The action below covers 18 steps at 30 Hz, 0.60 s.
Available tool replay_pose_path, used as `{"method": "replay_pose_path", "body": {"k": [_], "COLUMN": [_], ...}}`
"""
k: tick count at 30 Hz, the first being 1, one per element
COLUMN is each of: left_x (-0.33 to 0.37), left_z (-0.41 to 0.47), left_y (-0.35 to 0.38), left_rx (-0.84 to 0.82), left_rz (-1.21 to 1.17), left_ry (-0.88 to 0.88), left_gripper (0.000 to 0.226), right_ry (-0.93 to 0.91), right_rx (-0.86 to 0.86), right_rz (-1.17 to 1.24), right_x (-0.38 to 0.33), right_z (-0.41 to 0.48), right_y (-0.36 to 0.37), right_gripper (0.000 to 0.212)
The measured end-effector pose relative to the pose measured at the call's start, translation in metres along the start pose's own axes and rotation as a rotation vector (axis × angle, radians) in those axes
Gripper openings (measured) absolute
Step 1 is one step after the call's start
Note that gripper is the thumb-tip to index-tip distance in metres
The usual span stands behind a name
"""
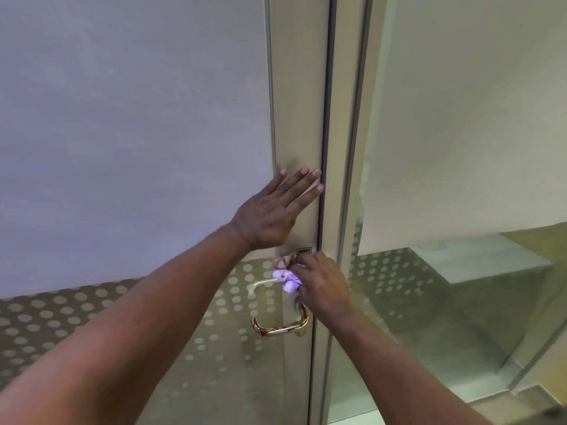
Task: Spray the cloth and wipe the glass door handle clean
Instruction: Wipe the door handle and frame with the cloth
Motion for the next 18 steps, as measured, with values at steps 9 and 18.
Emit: {"method": "replay_pose_path", "body": {"k": [9, 18], "left_x": [-0.001, 0.000], "left_z": [0.001, 0.001], "left_y": [-0.002, -0.002], "left_rx": [0.025, 0.031], "left_rz": [0.021, 0.040], "left_ry": [-0.009, -0.008], "left_gripper": [0.070, 0.069], "right_ry": [-0.077, 0.124], "right_rx": [-0.243, -0.476], "right_rz": [-0.090, -0.059], "right_x": [0.001, 0.012], "right_z": [-0.035, -0.046], "right_y": [0.050, 0.063], "right_gripper": [0.035, 0.041]}}
Point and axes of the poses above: each hand's wrist, its own z-axis towards the middle knuckle, its own y-axis out of the palm, x = y × z, the point moved 9 cm from there along z, towards the middle knuckle, and after that the axes turned 3 degrees about y, right-handed, at the moved point
